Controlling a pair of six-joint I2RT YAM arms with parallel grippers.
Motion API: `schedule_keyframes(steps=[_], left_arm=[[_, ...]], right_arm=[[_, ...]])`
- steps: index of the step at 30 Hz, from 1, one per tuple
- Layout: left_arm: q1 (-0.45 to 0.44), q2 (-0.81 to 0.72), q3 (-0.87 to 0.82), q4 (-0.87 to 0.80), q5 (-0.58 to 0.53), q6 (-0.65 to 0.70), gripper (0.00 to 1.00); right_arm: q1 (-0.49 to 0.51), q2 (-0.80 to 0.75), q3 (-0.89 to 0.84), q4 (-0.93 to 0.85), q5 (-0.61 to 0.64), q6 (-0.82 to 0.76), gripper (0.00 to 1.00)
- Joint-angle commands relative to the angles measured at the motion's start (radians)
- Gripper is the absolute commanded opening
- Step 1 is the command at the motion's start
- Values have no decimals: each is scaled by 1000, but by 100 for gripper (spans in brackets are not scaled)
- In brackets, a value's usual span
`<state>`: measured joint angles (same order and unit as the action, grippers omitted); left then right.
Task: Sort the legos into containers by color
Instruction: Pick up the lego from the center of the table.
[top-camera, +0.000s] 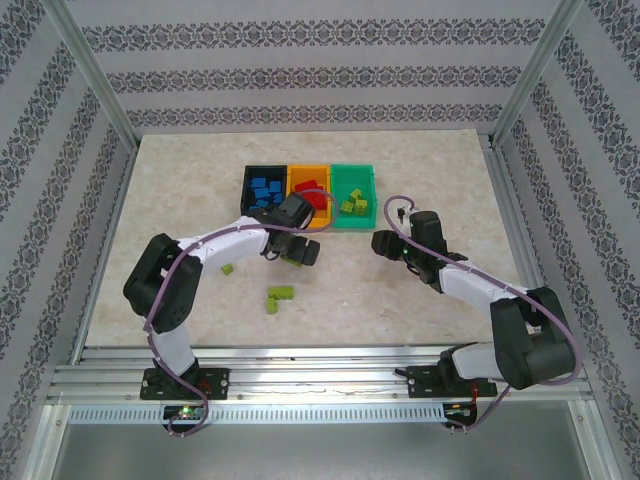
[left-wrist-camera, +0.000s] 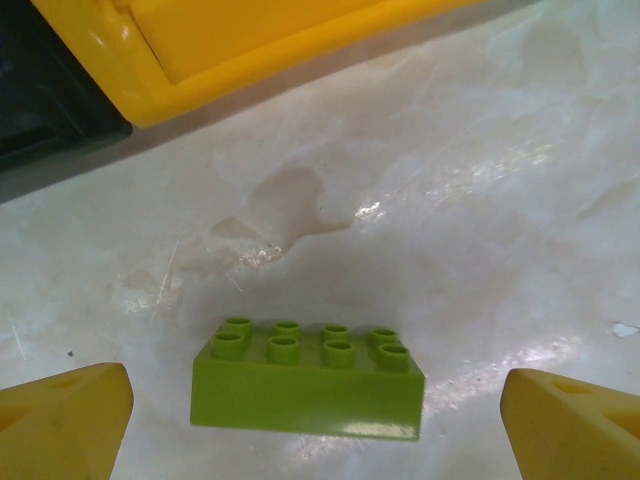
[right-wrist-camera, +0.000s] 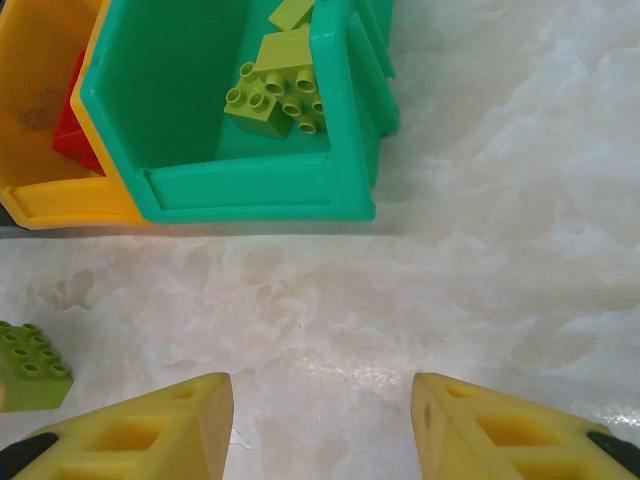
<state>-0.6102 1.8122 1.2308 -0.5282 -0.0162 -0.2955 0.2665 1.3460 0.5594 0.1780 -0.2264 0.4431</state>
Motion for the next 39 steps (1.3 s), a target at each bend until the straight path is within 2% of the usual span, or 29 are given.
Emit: schedule_keyframes(steps=[1,5,15,19,25,39], left_arm=[[15,43,41,-48,2,7,95],[15,76,62,-63,30,7,94],[15,108,64,-81,19,13,86],[15,105,63,-80,16,17,74],[15,92,62,-64,44,15,69],[15,24,74,-11,163,-20,68]], right_arm=[[14,8,13,27,-2,-1,51],[14,1,11,25,-3,-1,51],[15,1,11,24,-3,-3,51],[15,-2,10,23,4,-5,51],[17,1,12,23,-1,-5,51],[16,-1,12,23,2,-4,51]])
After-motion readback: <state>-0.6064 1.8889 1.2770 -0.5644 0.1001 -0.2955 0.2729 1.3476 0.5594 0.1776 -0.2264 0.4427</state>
